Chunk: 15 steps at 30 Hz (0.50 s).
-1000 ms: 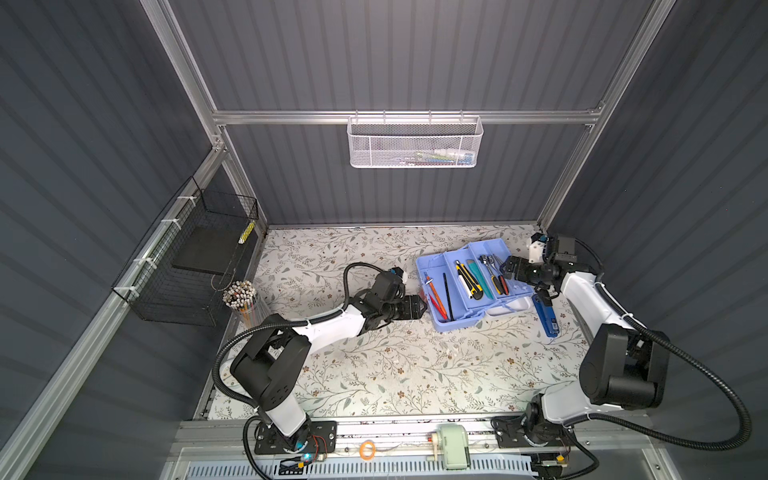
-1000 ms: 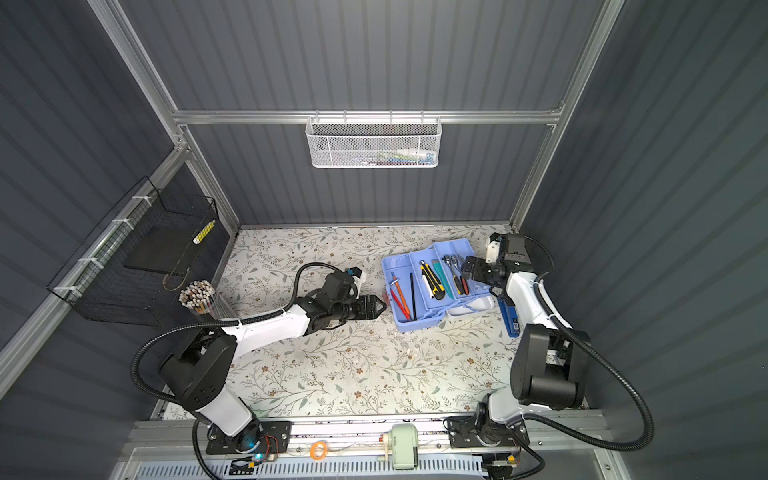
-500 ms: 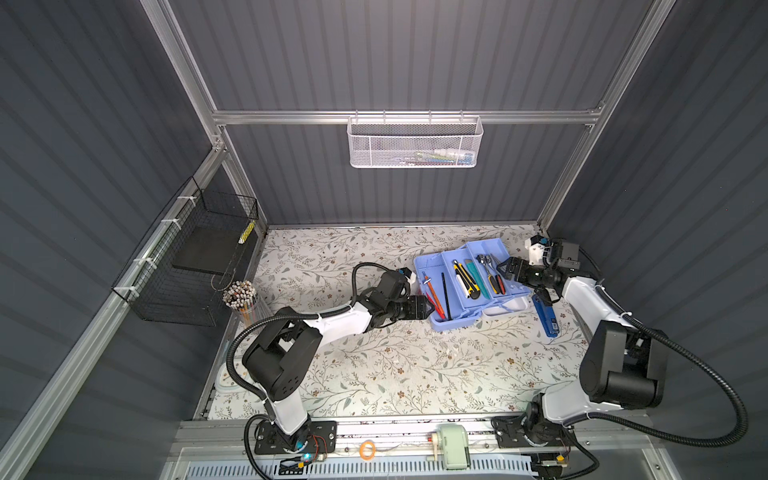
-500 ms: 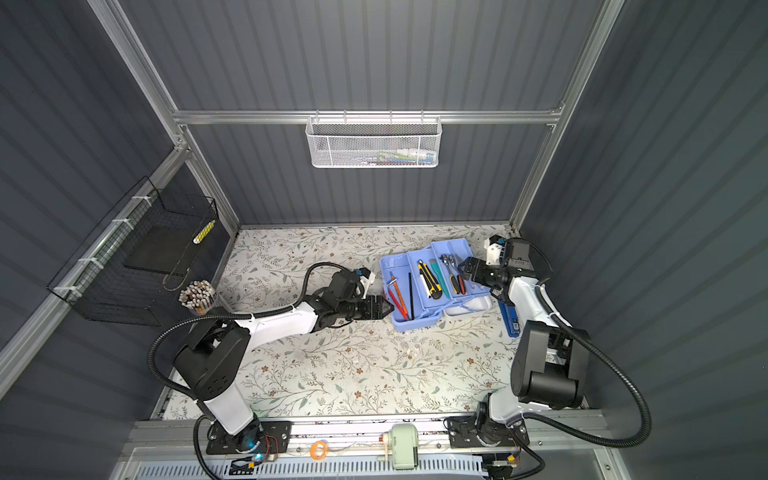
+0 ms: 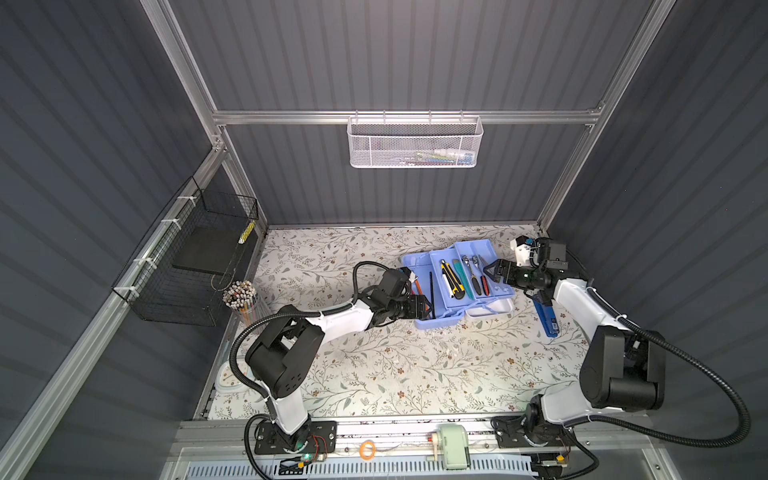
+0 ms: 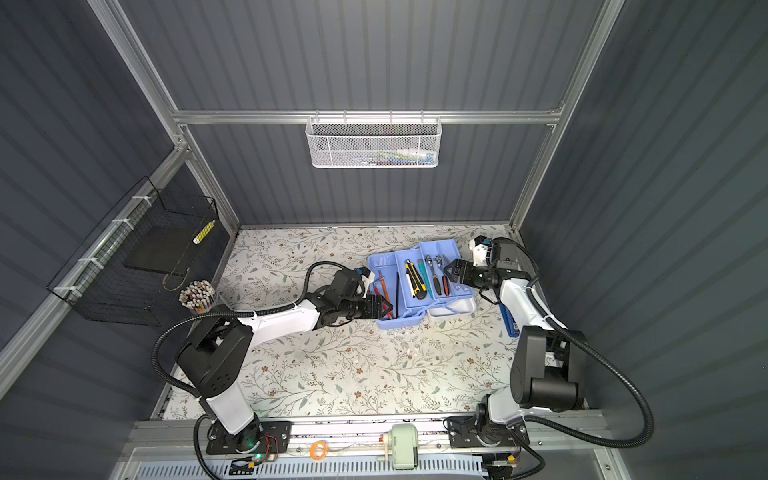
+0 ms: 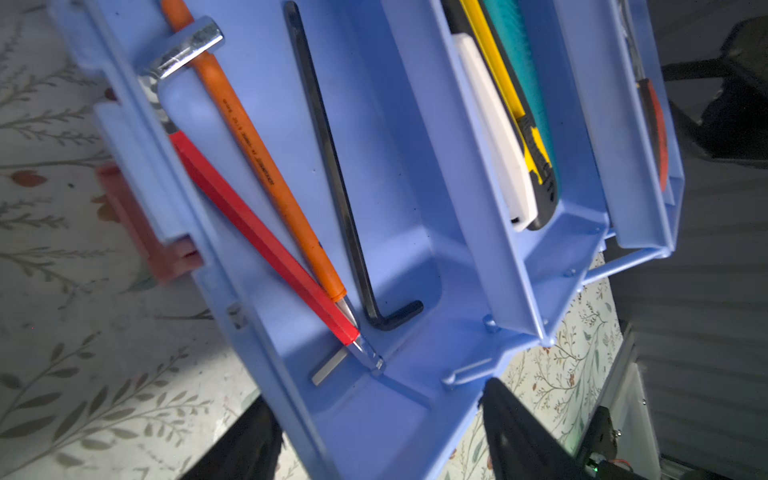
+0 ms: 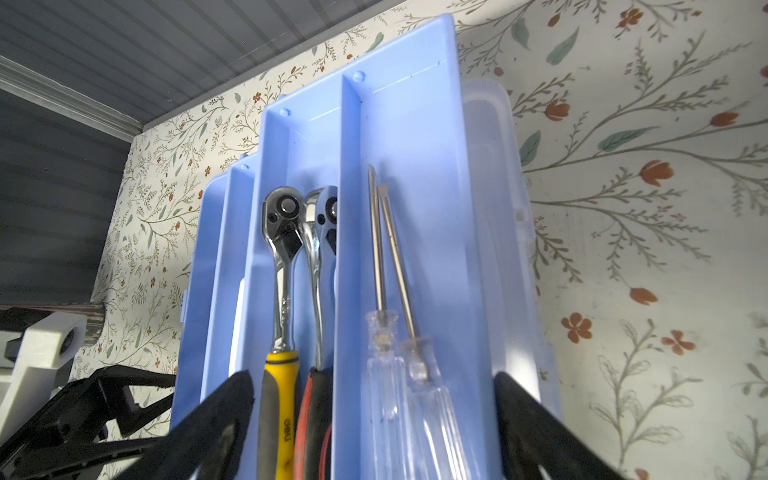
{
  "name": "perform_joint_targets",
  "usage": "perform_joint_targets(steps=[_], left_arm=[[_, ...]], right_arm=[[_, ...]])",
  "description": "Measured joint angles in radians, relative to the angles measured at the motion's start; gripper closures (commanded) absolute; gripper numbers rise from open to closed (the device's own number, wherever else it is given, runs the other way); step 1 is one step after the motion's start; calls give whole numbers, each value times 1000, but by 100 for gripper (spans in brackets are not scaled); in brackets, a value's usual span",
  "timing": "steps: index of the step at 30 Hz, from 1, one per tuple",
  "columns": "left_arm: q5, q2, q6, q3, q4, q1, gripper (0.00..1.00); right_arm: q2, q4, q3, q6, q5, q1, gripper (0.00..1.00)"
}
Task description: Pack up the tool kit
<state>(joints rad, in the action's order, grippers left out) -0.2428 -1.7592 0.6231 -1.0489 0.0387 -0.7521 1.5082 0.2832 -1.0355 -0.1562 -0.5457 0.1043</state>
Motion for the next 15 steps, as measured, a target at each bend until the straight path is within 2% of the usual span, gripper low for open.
perform_joint_targets(steps=[5, 9, 15], left_arm=[[35, 5, -21, 4, -24, 0, 27], [68, 21, -30, 12, -43, 0, 34], [105, 35, -42, 12, -69, 0, 51]], right_arm=[[-12, -8, 14, -9, -1, -14, 11], [-12, -8, 19, -18, 1, -21, 11], [-12, -6, 19, -19, 9, -23, 11]])
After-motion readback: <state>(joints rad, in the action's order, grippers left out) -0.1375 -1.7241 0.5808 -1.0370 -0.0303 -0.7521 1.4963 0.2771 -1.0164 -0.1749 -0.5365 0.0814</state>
